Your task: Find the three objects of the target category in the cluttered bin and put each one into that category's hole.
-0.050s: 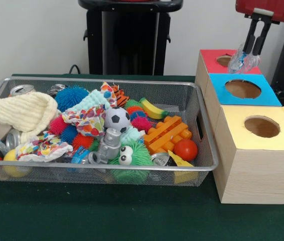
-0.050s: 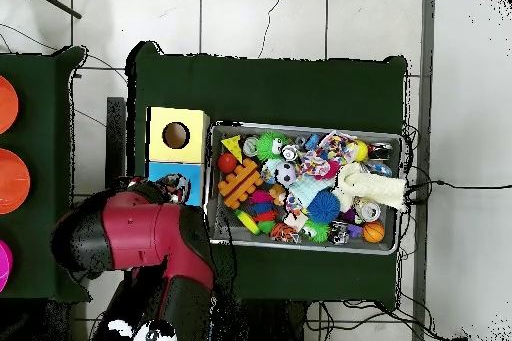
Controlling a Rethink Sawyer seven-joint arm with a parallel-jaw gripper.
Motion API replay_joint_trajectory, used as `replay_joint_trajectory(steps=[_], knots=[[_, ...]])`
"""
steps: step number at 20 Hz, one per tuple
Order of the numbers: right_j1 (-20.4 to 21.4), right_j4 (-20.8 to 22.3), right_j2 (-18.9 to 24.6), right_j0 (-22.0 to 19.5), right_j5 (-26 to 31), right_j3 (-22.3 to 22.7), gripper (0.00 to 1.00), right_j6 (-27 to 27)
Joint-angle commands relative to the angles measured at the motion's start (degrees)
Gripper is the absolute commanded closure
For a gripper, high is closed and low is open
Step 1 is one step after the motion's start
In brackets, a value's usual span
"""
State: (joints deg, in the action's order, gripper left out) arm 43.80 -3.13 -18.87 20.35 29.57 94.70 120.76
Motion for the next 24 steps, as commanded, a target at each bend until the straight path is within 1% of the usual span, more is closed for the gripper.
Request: replay_joint_trajectory(steps=[1,2,24], knots=[[-2.0,-1.5,1.9,-0.8,-1.7,3.8,1.00,11.3],[-2.0,-1.5,1.9,-0.8,-1.7,3.9,0.00,11.3],[-1.8,-1.3,2.2,-1.3,-1.7,4.1,0.00,10.6]])
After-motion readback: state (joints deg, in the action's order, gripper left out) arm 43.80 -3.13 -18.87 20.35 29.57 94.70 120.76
